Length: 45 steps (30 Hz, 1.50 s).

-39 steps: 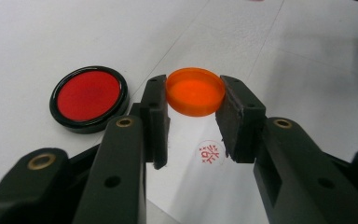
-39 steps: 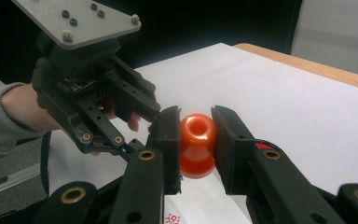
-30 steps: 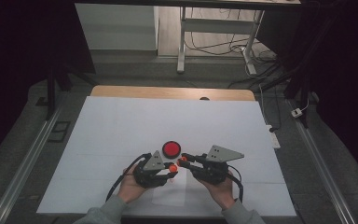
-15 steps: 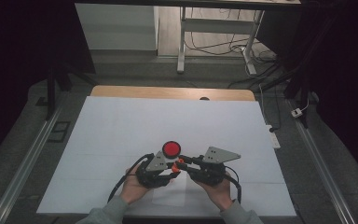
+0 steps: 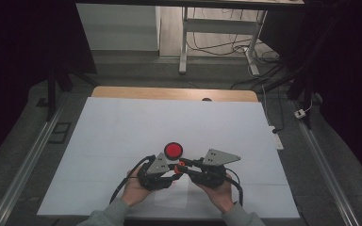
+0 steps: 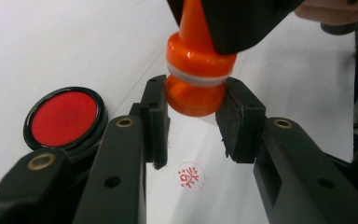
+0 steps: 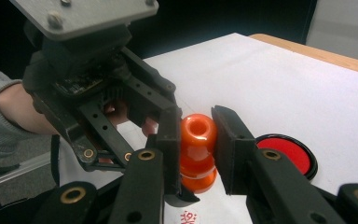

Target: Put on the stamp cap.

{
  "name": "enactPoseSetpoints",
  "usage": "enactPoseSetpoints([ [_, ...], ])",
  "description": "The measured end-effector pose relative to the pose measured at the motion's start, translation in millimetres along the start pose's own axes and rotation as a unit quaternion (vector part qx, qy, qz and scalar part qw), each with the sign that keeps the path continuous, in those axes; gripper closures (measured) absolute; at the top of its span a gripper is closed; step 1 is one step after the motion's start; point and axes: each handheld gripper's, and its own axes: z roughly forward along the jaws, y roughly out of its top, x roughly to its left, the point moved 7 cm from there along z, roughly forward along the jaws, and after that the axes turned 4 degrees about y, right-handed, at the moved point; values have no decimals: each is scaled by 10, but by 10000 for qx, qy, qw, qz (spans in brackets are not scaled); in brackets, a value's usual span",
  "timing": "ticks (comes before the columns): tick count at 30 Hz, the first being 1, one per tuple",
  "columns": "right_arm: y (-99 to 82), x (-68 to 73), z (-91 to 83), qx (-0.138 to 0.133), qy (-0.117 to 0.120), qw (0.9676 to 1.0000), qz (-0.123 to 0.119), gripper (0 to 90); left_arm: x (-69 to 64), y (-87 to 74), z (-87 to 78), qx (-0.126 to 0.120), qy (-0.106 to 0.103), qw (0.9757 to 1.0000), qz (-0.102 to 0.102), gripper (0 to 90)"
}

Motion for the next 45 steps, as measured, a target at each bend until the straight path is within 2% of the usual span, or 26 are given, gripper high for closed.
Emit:
enactPoseSetpoints([
  [17, -32, 1, 21, 65, -6, 10000, 7, 722, -5, 28, -34, -103, 27, 9999, 3, 646],
  [36, -37, -1, 31, 97, -59, 9999, -21, 724, -22, 36, -38, -105, 264, 9995, 146, 652],
  [41, -31, 1, 28, 55, -69, 10000, -13, 725, -28, 46, -41, -136, 286, 9994, 112, 653],
  [45, -54, 2, 42, 68, -103, 9999, -22, 727, -24, 30, -26, -56, 253, 9996, 73, 653],
])
